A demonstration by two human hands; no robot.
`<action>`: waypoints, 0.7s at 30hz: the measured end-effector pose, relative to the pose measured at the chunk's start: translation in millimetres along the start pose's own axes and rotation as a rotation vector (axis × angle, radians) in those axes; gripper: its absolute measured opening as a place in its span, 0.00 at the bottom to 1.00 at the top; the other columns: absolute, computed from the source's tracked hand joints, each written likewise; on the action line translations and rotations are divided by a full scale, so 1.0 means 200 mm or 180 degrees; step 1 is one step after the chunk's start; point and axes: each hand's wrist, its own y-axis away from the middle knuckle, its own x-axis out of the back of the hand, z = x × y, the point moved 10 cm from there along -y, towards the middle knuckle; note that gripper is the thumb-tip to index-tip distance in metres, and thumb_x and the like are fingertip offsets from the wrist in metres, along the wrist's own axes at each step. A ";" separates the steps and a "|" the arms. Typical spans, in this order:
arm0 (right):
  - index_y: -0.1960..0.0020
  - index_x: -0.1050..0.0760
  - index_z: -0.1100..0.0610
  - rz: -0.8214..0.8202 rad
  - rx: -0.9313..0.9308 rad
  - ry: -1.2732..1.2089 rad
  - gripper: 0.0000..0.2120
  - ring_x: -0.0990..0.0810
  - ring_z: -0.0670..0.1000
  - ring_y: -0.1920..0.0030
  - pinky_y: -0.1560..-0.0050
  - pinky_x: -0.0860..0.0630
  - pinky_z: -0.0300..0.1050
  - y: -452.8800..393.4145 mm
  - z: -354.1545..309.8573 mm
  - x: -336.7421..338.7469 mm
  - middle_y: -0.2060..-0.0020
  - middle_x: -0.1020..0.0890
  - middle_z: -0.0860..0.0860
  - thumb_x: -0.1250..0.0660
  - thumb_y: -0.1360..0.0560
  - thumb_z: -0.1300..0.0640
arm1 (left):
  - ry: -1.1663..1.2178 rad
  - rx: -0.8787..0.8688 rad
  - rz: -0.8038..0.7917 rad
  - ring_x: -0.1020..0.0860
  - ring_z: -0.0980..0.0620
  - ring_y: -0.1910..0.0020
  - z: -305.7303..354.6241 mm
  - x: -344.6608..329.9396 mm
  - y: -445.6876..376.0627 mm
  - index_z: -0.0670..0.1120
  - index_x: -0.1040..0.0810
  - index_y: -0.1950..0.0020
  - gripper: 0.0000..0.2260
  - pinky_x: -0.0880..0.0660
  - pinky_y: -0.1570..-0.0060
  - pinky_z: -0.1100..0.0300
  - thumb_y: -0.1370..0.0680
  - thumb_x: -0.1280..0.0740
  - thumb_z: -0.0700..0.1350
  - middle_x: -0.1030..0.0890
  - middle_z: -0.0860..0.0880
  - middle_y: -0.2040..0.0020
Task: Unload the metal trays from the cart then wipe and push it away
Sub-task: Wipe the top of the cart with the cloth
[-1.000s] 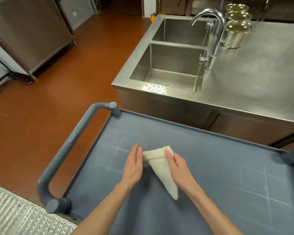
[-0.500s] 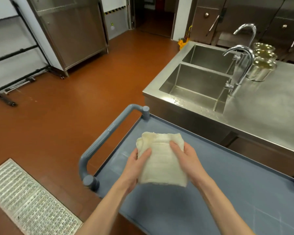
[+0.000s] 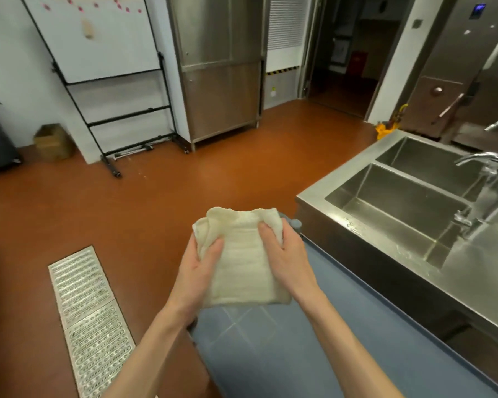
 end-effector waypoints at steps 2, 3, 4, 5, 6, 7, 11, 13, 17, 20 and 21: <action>0.45 0.21 0.44 -0.0189 0.0113 -0.0054 0.09 0.18 0.41 0.49 0.45 0.20 0.50 -0.04 -0.07 -0.12 0.52 0.16 0.39 0.37 0.17 0.43 | -0.0045 -0.0165 0.0237 0.17 0.61 0.44 0.10 0.11 0.02 0.52 0.24 0.31 0.12 0.20 0.50 0.64 0.15 0.34 0.42 0.14 0.59 0.44; 0.45 0.21 0.45 -0.0294 0.0164 -0.0081 0.09 0.18 0.42 0.49 0.45 0.20 0.51 -0.05 -0.11 -0.19 0.52 0.16 0.41 0.37 0.17 0.43 | -0.0079 -0.0229 0.0352 0.17 0.62 0.46 0.13 0.17 0.03 0.52 0.24 0.32 0.12 0.20 0.51 0.65 0.15 0.35 0.42 0.14 0.59 0.45; 0.45 0.21 0.44 -0.0392 0.0208 -0.0102 0.09 0.18 0.42 0.49 0.45 0.20 0.50 -0.06 -0.14 -0.25 0.52 0.15 0.42 0.37 0.17 0.42 | -0.0103 -0.0266 0.0460 0.17 0.63 0.47 0.17 0.23 0.04 0.53 0.24 0.32 0.12 0.20 0.52 0.65 0.15 0.34 0.42 0.14 0.60 0.46; 0.44 0.21 0.44 -0.0497 0.0258 -0.0137 0.09 0.17 0.42 0.49 0.45 0.20 0.49 -0.07 -0.18 -0.33 0.51 0.15 0.42 0.37 0.17 0.42 | -0.0117 -0.0283 0.0592 0.16 0.63 0.48 0.19 0.31 0.05 0.53 0.24 0.33 0.12 0.20 0.54 0.66 0.15 0.34 0.42 0.14 0.60 0.46; 0.44 0.21 0.44 -0.0590 0.0307 -0.0164 0.09 0.17 0.43 0.49 0.45 0.20 0.49 -0.07 -0.21 -0.40 0.51 0.15 0.42 0.37 0.17 0.42 | -0.0120 -0.0287 0.0731 0.16 0.63 0.49 0.21 0.38 0.07 0.54 0.24 0.34 0.12 0.20 0.55 0.66 0.16 0.34 0.43 0.14 0.59 0.47; 0.44 0.21 0.44 -0.0684 0.0356 -0.0190 0.09 0.17 0.43 0.49 0.45 0.20 0.50 -0.07 -0.25 -0.47 0.51 0.15 0.42 0.38 0.17 0.42 | -0.0120 -0.0294 0.0872 0.16 0.62 0.49 0.24 0.46 0.09 0.54 0.23 0.34 0.12 0.20 0.56 0.66 0.16 0.33 0.43 0.14 0.58 0.46; 0.45 0.21 0.46 -0.1027 0.0484 -0.0257 0.09 0.17 0.45 0.49 0.46 0.20 0.49 -0.06 -0.36 -0.80 0.51 0.15 0.44 0.38 0.16 0.43 | -0.0119 -0.0283 0.1253 0.15 0.61 0.49 0.30 0.78 0.17 0.54 0.23 0.32 0.13 0.19 0.58 0.65 0.17 0.32 0.44 0.14 0.56 0.44; 0.45 0.21 0.45 -0.1181 0.0545 -0.0262 0.09 0.17 0.45 0.49 0.46 0.19 0.51 -0.03 -0.41 -0.98 0.51 0.15 0.44 0.38 0.16 0.43 | -0.0150 -0.0305 0.1420 0.15 0.63 0.52 0.33 0.95 0.21 0.51 0.23 0.33 0.12 0.20 0.60 0.67 0.17 0.32 0.42 0.13 0.59 0.48; 0.45 0.21 0.45 -0.1477 0.0556 -0.0274 0.09 0.17 0.46 0.49 0.44 0.19 0.55 0.03 -0.51 -1.37 0.51 0.16 0.44 0.37 0.17 0.42 | -0.0117 -0.0266 0.1647 0.14 0.56 0.47 0.36 1.31 0.31 0.51 0.22 0.34 0.14 0.18 0.57 0.62 0.20 0.26 0.48 0.13 0.54 0.44; 0.46 0.21 0.45 -0.1689 0.0524 -0.0285 0.09 0.17 0.48 0.50 0.44 0.19 0.56 0.09 -0.59 -1.69 0.52 0.15 0.45 0.37 0.18 0.43 | -0.0193 -0.0249 0.1873 0.15 0.51 0.43 0.40 1.63 0.38 0.53 0.21 0.34 0.23 0.18 0.52 0.57 0.26 0.22 0.57 0.14 0.52 0.41; 0.46 0.21 0.45 -0.1742 0.0535 -0.0283 0.09 0.17 0.48 0.50 0.44 0.19 0.57 0.10 -0.61 -1.78 0.52 0.15 0.45 0.37 0.18 0.43 | -0.0202 -0.0259 0.1916 0.15 0.51 0.42 0.42 1.71 0.40 0.53 0.21 0.33 0.25 0.18 0.49 0.54 0.27 0.22 0.58 0.14 0.52 0.40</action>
